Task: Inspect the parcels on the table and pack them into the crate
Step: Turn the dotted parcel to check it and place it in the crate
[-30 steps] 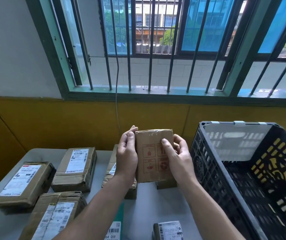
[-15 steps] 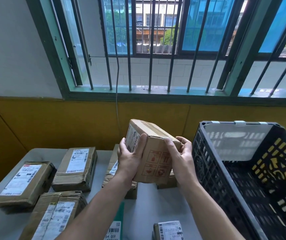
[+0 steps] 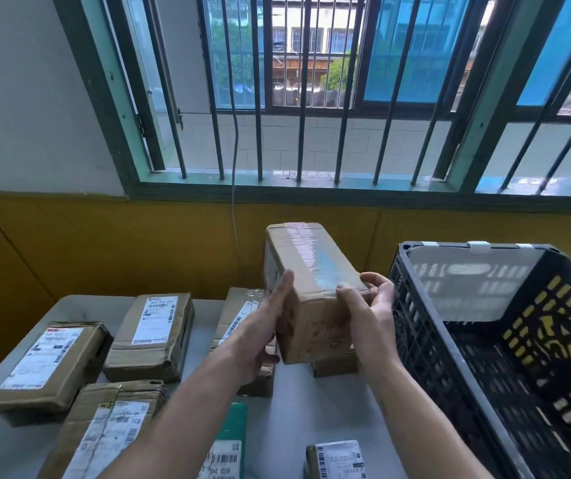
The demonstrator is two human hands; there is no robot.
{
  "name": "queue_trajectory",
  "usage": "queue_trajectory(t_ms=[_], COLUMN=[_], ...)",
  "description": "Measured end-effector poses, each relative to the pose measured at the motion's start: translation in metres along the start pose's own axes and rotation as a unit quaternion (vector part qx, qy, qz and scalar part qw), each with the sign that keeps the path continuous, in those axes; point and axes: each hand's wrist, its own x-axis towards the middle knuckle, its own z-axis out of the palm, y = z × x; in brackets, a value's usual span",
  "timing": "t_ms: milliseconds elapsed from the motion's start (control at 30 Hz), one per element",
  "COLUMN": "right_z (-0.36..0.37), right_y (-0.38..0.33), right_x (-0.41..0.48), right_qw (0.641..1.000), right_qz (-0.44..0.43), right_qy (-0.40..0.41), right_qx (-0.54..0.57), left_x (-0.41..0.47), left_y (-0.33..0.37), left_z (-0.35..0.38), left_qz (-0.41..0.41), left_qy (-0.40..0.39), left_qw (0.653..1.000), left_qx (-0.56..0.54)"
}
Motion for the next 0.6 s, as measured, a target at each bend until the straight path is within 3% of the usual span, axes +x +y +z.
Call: queue_trajectory(t_ms=[233, 367, 467, 600], right_z=[0.0, 0.001, 0.0, -0.001], right_y=[0.007, 0.008, 0.002, -0.014], right_x=[-0.002, 0.0, 0.004, 0.009], right_qw=[0.998, 0.998, 0.998, 0.992], right_qz=[-0.044, -0.035, -0.035, -0.063], right_qy=[-0.023, -0.009, 0.049, 0.071], right_qx=[0.029, 0.043, -0.01, -0.088], left_x=[0.004, 0.003, 0.003, 0.004], left_y=[-0.002, -0.005, -0.005, -0.007], left_z=[0.001, 0.006, 0.006, 0.003], left_qz=[0.014, 0.087, 0.14, 0.124], left_qy=[0.016, 0.06, 0.09, 0.125], left_qw=[0.999, 0.993, 0.985, 0.964], left_qx=[-0.025, -0.049, 0.036, 0.197])
